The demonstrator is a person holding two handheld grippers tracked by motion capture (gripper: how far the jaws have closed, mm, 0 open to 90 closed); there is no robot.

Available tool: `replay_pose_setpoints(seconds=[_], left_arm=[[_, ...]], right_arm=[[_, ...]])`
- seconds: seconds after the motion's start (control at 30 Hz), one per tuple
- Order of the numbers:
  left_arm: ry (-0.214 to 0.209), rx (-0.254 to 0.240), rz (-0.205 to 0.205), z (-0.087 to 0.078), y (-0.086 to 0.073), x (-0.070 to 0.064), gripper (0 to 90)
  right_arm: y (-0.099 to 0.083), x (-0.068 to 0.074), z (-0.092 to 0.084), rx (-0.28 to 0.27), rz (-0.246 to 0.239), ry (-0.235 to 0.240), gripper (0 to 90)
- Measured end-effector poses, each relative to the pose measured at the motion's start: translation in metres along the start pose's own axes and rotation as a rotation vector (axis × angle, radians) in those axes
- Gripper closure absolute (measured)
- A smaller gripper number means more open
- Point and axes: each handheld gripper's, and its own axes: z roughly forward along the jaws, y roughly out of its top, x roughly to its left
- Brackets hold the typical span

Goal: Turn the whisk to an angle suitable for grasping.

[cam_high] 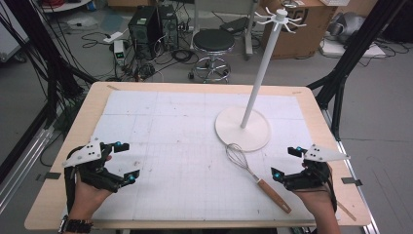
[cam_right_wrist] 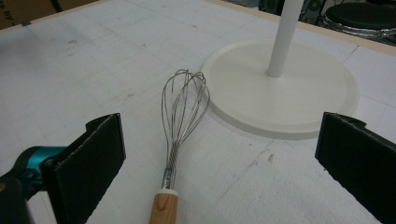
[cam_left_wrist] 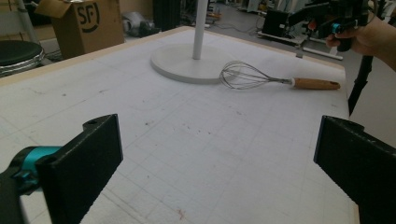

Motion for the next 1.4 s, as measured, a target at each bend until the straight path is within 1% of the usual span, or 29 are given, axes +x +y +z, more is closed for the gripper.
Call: replay_pose_setpoints(seconds=[0.03, 0.13, 0.2, 0.23, 0.27, 0.33, 0.37, 0.4, 0.53, 0.57, 0.6, 0.63, 0.67, 0.7, 0.73, 0.77, 0.8, 0.83, 0.87, 0.9, 0.93, 1.0, 1.03, 1.1, 1.17, 1.2, 1.33, 1.37, 1.4], left_arm=[[-0.004, 0.005, 0.004, 0.002, 0.000, -0.001, 1.7], [-0.007, 0.012, 0.006, 0.005, 0.001, -0.001, 1.7], [-0.016, 0.011, 0.011, 0.007, 0.001, -0.002, 1.7], [-0.019, 0.020, 0.016, 0.008, 0.001, -0.002, 1.7], [-0.019, 0.027, 0.017, 0.009, 0.000, -0.002, 1.7], [-0.018, 0.025, 0.011, 0.009, -0.001, -0.001, 1.7], [-0.019, 0.020, 0.006, 0.010, -0.002, -0.001, 1.7], [-0.020, 0.022, 0.007, 0.010, -0.002, 0.000, 1.7], [-0.028, 0.024, 0.012, 0.012, -0.002, 0.001, 1.7], [-0.036, 0.018, 0.011, 0.012, -0.002, 0.000, 1.7], [-0.039, 0.015, 0.012, 0.012, -0.002, 0.000, 1.7], [-0.040, 0.014, 0.012, 0.011, -0.002, 0.000, 1.7], [-0.040, 0.013, 0.011, 0.011, -0.002, 0.000, 1.7], [-0.041, 0.015, 0.011, 0.011, -0.002, 0.001, 1.7], [-0.039, 0.017, 0.012, 0.011, -0.002, 0.001, 1.7], [-0.039, 0.019, 0.013, 0.011, -0.002, 0.001, 1.7], [-0.038, 0.018, 0.012, 0.011, -0.002, 0.001, 1.7], [-0.038, 0.018, 0.013, 0.011, -0.002, 0.001, 1.7], [-0.037, 0.019, 0.014, 0.011, -0.002, 0.001, 1.7], [-0.036, 0.020, 0.014, 0.012, -0.002, 0.001, 1.7], [-0.039, 0.021, 0.012, 0.012, -0.002, 0.001, 1.7], [-0.037, 0.022, 0.012, 0.012, -0.003, 0.001, 1.7], [-0.037, 0.025, 0.011, 0.012, -0.003, 0.001, 1.7], [-0.036, 0.032, 0.011, 0.013, -0.004, 0.001, 1.7], [-0.038, 0.032, 0.012, 0.013, -0.004, 0.001, 1.7], [-0.037, 0.031, 0.012, 0.013, -0.004, 0.001, 1.7], [-0.037, 0.034, 0.009, 0.014, -0.004, 0.001, 1.7], [-0.036, 0.034, 0.011, 0.014, -0.004, 0.001, 1.7], [-0.037, 0.035, 0.011, 0.014, -0.004, 0.001, 1.7]], right_arm=[[-0.001, -0.002, 0.000, -0.002, -0.002, -0.001, 0.3], [-0.002, -0.002, -0.001, -0.002, 0.007, -0.007, 0.3], [-0.004, -0.001, -0.002, 0.002, -0.001, -0.013, 0.3], [-0.003, 0.001, -0.005, 0.019, -0.007, -0.032, 0.3], [-0.002, 0.002, -0.007, 0.014, -0.004, -0.038, 0.3], [-0.002, 0.003, -0.008, 0.006, -0.009, -0.037, 0.3], [-0.001, 0.005, -0.009, 0.010, -0.005, -0.040, 0.3], [-0.001, 0.008, -0.010, 0.017, -0.013, -0.043, 0.3], [-0.003, 0.011, -0.008, 0.039, -0.015, -0.044, 0.4], [-0.006, 0.013, -0.003, 0.062, -0.016, -0.036, 0.4], [-0.006, 0.013, -0.003, 0.062, -0.016, -0.036, 0.4], [-0.009, 0.015, 0.003, 0.105, -0.030, -0.035, 0.5], [-0.009, 0.015, 0.003, 0.105, -0.030, -0.035, 0.5], [-0.011, 0.016, 0.009, 0.146, -0.042, -0.038, 1.5], [-0.011, 0.016, 0.009, 0.146, -0.042, -0.038, 1.5], [-0.014, 0.018, 0.014, 0.169, -0.034, -0.036, 1.6], [-0.014, 0.018, 0.014, 0.169, -0.034, -0.036, 1.6], [-0.015, 0.019, 0.016, 0.182, -0.030, -0.033, 2.6], [-0.016, 0.020, 0.021, 0.212, -0.041, -0.028, 4.9], [-0.017, 0.021, 0.023, 0.225, -0.047, -0.027, 5.1], [-0.017, 0.021, 0.023, 0.225, -0.047, -0.027, 5.1], [-0.019, 0.023, 0.026, 0.253, -0.054, -0.008, 14.9], [-0.019, 0.023, 0.026, 0.253, -0.054, -0.008, 14.9], [-0.022, 0.025, 0.030, 0.286, -0.069, 0.011, 16.6], [-0.023, 0.026, 0.031, 0.308, -0.077, 0.003, 20.4], [-0.023, 0.026, 0.031, 0.308, -0.077, 0.003, 20.4], [-0.026, 0.028, 0.034, 0.356, -0.067, 0.013, 29.5], [-0.027, 0.029, 0.036, 0.389, -0.076, 0.008, 33.7], [-0.027, 0.029, 0.036, 0.389, -0.076, 0.008, 33.7]])
